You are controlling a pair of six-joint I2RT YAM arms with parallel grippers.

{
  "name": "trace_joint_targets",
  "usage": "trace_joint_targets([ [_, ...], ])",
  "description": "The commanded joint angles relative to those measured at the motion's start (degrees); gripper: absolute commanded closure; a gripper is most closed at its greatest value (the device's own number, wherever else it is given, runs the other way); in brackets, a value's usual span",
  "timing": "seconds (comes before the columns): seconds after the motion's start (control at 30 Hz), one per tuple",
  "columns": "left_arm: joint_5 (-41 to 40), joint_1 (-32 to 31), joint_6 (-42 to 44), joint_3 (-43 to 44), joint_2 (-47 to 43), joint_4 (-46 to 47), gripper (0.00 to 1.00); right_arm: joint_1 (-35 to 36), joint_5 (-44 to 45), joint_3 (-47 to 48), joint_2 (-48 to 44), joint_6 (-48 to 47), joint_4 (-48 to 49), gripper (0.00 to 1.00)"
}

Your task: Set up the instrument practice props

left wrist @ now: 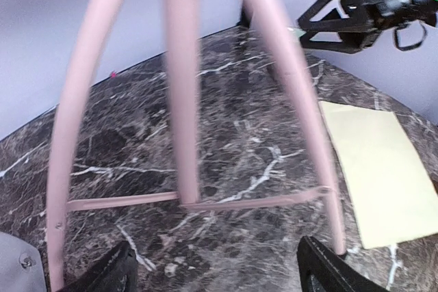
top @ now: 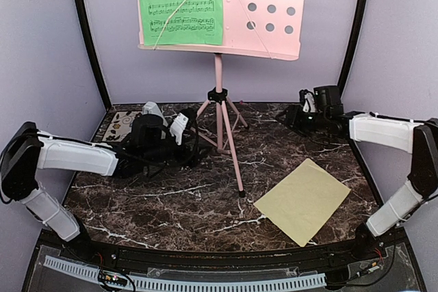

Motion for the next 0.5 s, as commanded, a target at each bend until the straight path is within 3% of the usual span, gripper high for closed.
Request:
trace_joint_targets([
  [0.0,1.6,-7.3,8.1,-4.0,-6.9,-6.1,0.17,-7.1,-0.5,-9.0,-8.2,2.2,-13.0,0.41],
  [0.2,0.3,-18.4,14.1,-1.7,-4.5,-12.9,0.17,-17.0,-3.2,-16.1,-14.4,0.3,-21.4,0.39],
  [0.47,-4.8,-27.9,21.5,7.1,6.2,-18.5,0.17,-19.5,-3.5,-21.0,-7.9,-1.0,-21.7,0.36],
])
